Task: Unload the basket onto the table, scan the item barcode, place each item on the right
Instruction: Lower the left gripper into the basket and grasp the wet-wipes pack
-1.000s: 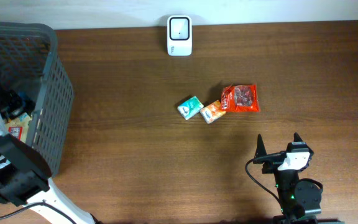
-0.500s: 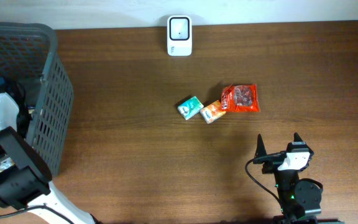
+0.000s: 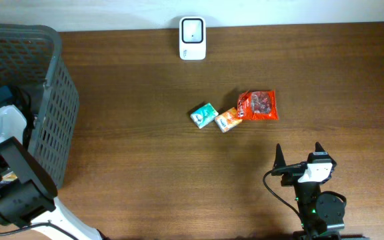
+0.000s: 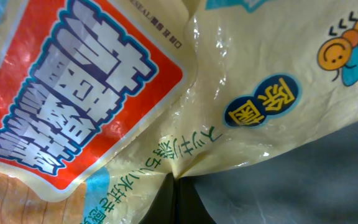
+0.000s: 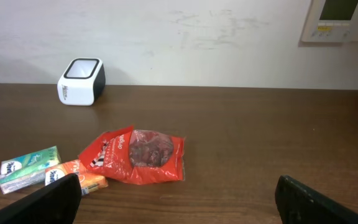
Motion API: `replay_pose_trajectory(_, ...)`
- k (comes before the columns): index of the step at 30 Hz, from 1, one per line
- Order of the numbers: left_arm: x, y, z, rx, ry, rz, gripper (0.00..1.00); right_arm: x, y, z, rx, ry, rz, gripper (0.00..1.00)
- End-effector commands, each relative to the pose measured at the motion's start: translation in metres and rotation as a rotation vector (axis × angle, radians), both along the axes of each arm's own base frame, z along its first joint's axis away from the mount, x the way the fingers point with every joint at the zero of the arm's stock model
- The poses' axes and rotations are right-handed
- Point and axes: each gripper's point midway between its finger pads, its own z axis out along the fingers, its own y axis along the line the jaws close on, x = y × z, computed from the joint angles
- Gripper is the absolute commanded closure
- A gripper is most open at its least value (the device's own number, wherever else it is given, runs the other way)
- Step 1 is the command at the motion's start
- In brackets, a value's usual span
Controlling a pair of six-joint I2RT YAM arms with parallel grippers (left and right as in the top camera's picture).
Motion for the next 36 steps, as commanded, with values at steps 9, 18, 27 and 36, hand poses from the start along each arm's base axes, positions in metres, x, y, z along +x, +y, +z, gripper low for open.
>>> replay_pose_trajectory(9, 0.026, -0.002, 0.067, -0.012, -0.197, -0.015, 0.08, 0.000, -0.001, -0.004, 0.003, 0.008, -0.006, 0.01)
replay_pose_trajectory(18, -0.006, 0.004, -0.017, -0.011, 0.047, -0.064, 0.01, 0.000, -0.001, -0.004, 0.003, 0.008, -0.006, 0.02)
replay_pose_trajectory(27, -0.001, -0.014, -0.059, -0.149, 0.044, -0.072, 1.00, 0.000, -0.001, -0.004, 0.003, 0.008, -0.006, 0.02)
replay_pose_trajectory(36, 0.042, -0.037, 0.014, -0.340, -0.110, -0.096, 1.00, 0.000, -0.001, -0.004, 0.003, 0.008, -0.006, 0.02)
